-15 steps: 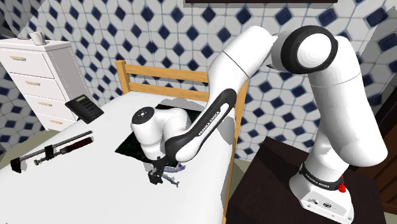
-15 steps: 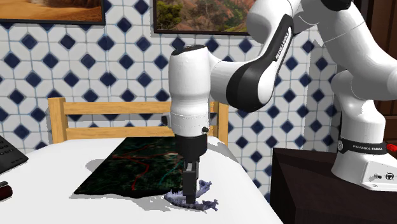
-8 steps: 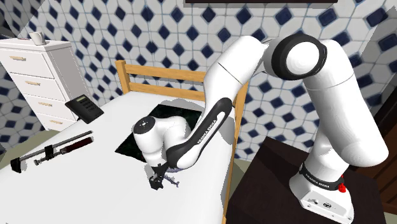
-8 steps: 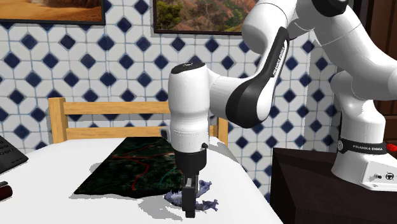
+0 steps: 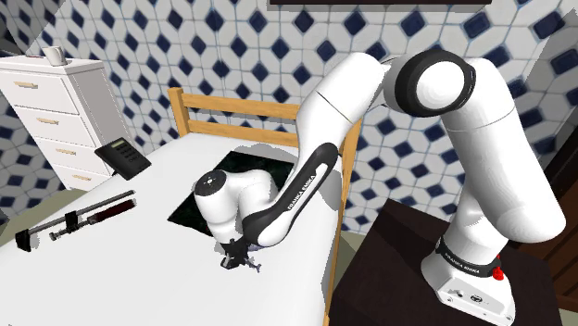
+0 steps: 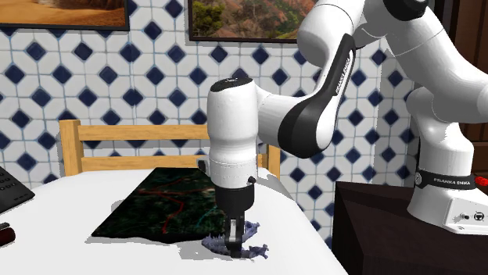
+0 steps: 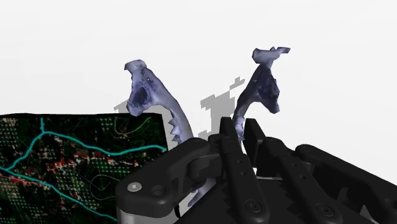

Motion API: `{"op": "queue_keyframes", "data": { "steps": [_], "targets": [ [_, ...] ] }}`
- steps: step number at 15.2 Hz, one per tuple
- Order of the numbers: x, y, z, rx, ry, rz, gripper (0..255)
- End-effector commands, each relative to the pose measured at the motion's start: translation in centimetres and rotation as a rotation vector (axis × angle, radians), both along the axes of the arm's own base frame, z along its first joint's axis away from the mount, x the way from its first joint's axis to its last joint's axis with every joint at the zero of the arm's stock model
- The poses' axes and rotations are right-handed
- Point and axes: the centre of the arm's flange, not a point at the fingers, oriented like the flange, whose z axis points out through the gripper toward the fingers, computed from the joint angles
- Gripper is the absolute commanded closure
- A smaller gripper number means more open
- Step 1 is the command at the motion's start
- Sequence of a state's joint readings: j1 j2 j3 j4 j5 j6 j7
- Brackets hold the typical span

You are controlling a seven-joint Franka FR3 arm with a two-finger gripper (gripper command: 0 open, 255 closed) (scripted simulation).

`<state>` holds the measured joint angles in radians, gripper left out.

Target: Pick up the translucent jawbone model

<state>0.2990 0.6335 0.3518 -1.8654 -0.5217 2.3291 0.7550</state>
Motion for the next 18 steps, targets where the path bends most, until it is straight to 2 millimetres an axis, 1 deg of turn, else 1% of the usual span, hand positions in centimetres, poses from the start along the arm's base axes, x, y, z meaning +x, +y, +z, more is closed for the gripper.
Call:
{"op": "queue_keyframes", "data": {
  "steps": [1, 2, 17, 18],
  "targets": [
    [0.0, 0.0, 0.0, 0.000, 0.000, -0.001, 255],
    [0.1, -0.1, -0.1, 0.000, 0.000, -0.001, 255],
    [0.1, -0.1, 7.8, 0.000, 0.000, -0.001, 255],
    [0.1, -0.1, 7.9, 0.000, 0.000, -0.001, 255]
  ]
}}
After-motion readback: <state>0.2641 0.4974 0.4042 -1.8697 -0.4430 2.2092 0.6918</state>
